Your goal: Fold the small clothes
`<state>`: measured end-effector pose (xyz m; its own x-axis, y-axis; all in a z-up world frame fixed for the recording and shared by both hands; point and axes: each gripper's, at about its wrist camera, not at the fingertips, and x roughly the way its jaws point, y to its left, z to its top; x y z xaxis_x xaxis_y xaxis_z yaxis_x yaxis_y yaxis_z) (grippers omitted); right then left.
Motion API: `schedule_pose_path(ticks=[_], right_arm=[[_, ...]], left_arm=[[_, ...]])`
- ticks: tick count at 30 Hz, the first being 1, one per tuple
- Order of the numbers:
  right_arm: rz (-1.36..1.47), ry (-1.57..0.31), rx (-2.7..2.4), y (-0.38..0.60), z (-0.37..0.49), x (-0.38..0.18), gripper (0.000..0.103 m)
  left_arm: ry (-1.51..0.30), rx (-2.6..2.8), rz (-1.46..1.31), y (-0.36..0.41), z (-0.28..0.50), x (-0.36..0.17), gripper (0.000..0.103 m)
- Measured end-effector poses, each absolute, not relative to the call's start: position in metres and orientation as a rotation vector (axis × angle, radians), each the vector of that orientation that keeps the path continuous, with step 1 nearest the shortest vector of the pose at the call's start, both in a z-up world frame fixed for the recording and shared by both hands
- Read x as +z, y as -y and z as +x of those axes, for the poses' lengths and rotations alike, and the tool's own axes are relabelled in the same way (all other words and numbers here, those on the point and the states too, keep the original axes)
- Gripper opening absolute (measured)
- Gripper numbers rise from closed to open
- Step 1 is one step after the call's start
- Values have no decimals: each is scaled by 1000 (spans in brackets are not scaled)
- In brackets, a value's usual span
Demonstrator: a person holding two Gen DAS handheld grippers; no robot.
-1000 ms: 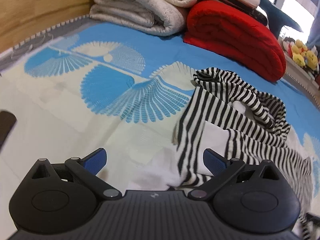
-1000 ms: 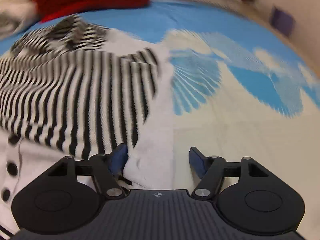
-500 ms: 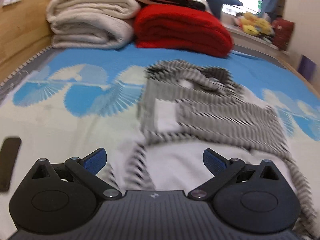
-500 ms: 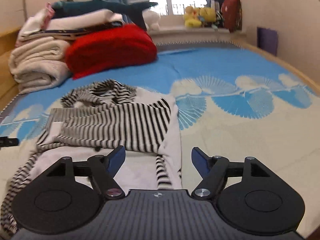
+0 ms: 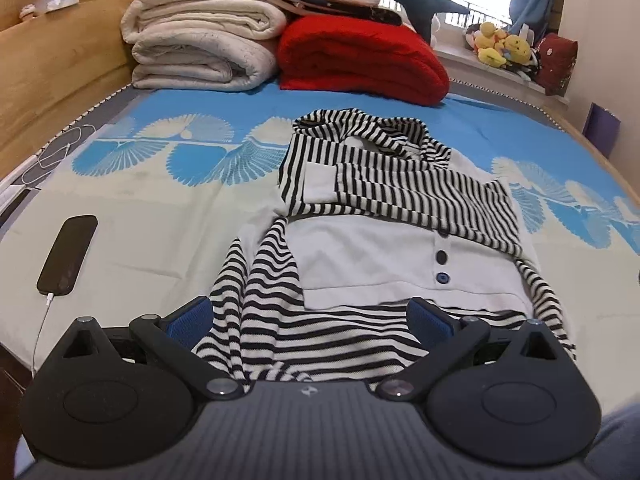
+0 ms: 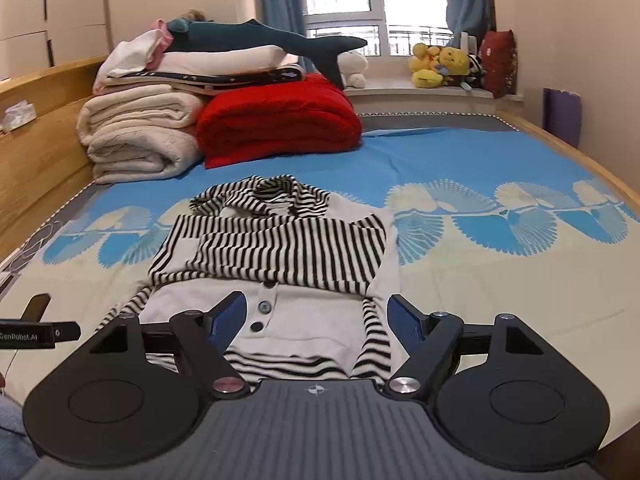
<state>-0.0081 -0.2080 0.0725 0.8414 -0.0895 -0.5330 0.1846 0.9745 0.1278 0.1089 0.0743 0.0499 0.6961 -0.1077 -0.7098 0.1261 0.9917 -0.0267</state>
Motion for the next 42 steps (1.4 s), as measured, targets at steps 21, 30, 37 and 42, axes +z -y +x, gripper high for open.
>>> schedule_pose_path(ticks=[21,30,37,42], right_arm=[[137,-307,-28,220,48,207,80],[135,-331,-33,235,261,256,85],[21,-598,-82,223,468,110,87],[-173,-754,-124,194,560,-2,87]], left_arm=[[-494,-277,46,-51,182,221,103],[-530,-103,9,-40,417,215,103],[-838,-44,25,-37,582,30,103],[-948,-47,-44,-34,641,-59,103]])
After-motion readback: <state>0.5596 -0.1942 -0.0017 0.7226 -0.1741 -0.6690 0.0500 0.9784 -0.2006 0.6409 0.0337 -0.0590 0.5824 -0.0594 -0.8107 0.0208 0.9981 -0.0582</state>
